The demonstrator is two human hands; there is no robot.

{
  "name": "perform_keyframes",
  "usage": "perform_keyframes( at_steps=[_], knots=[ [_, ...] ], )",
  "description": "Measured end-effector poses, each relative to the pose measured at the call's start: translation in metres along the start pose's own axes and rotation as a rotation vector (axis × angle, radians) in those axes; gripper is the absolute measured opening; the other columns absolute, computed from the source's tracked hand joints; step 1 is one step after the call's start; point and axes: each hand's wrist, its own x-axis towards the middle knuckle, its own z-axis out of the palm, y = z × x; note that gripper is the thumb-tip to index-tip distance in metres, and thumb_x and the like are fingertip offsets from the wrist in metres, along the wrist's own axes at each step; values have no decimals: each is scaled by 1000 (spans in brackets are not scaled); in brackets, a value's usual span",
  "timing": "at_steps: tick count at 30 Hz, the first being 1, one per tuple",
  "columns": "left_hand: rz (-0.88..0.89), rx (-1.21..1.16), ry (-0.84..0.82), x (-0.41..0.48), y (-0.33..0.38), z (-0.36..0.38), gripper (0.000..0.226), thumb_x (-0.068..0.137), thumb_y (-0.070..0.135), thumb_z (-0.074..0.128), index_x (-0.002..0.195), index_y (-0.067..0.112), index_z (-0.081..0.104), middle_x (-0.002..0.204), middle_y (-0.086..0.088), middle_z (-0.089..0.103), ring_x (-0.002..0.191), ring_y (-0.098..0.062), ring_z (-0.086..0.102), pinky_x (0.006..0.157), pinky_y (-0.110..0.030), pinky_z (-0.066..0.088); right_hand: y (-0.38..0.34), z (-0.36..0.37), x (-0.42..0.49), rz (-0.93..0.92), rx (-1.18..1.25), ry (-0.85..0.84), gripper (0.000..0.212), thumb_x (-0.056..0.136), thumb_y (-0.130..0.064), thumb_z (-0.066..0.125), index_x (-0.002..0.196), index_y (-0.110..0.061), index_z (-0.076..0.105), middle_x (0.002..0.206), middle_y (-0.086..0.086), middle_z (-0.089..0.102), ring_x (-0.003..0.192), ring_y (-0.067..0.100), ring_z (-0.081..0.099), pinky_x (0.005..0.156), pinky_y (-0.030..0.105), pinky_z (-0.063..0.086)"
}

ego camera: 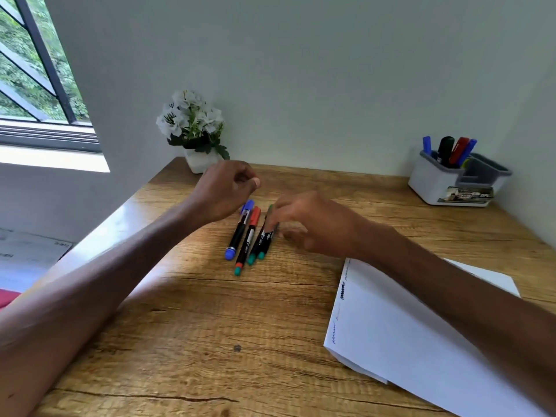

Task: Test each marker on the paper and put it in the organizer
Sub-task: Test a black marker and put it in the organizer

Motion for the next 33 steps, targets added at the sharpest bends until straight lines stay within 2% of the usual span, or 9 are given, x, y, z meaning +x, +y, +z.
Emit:
perform_keyframes(
  at_steps=[5, 9, 13, 15, 19, 23, 28, 31, 33],
  knots=[
    [63, -18, -29, -6, 12, 2, 15, 98, 24, 66, 106, 17, 77, 103, 7, 75, 91, -1, 66, 72, -6, 43, 3, -4, -5, -26, -81, -67, 29, 92, -8, 73, 119, -19, 73, 118, 0, 71, 104, 15, 64, 81, 32, 54],
    [150, -82, -80, -12, 26, 5, 16, 99, 19, 63, 108, 20, 75, 107, 12, 74, 99, 1, 68, 89, -25, 57, 9, -7, -15, -7, -99, -10, 27, 90, -5, 74, 113, -20, 73, 111, -5, 70, 96, 13, 64, 75, 33, 54],
    [209, -125, -206, -18, 39, 10, 33, 99, 9, 57, 129, 21, 64, 127, 15, 66, 112, 1, 63, 97, -22, 49, 13, -22, -29, 80, 135, 198, 18, 95, -10, 70, 111, -15, 71, 100, -15, 66, 89, -7, 61, 75, 13, 45],
    [263, -141, -275, -20, 43, 12, 35, 101, 11, 56, 134, 21, 61, 133, 12, 65, 121, -4, 61, 100, -26, 47, 13, -30, -37, 143, 316, 302, 19, 95, -10, 70, 114, -12, 70, 106, -8, 71, 100, 3, 68, 80, 21, 55],
    [312, -250, -373, -24, 47, 12, 26, 107, 17, 49, 124, 17, 68, 115, 8, 73, 110, -9, 67, 89, -29, 53, 18, -38, -56, 191, 640, 484, 19, 91, 3, 72, 109, 1, 68, 106, 13, 73, 99, 26, 74, 71, 41, 65],
    [256, -468, -409, -27, 53, 13, 31, 103, 27, 52, 117, 9, 72, 91, 3, 73, 81, -14, 67, 68, -37, 56, 28, -38, -73, 280, 786, 567, 22, 83, 5, 78, 103, 7, 70, 100, 19, 75, 92, 31, 77, 72, 37, 64],
    [322, -212, -148, -29, 59, 11, 22, 95, 36, 65, 107, 23, 79, 84, 23, 74, 72, 8, 66, 61, -7, 45, 38, -45, -85, 359, 582, 453, 17, 83, -12, 84, 100, -10, 82, 88, 2, 81, 81, 16, 77, 77, 27, 62],
    [441, -74, -56, -36, 65, 17, 22, 95, 34, 68, 109, 21, 79, 87, 16, 75, 69, 6, 65, 58, -8, 44, 30, -40, -80, 295, 247, 301, 17, 91, -18, 76, 107, -21, 81, 91, -5, 80, 83, 8, 72, 77, 16, 55],
    [468, -93, -70, -41, 69, 22, 23, 97, 33, 67, 110, 19, 79, 89, 12, 76, 71, 0, 68, 61, -15, 50, 21, -31, -71, 194, 108, 230, 15, 98, -21, 66, 102, -17, 80, 86, 0, 77, 75, 13, 65, 70, 29, 49]
  ],
)
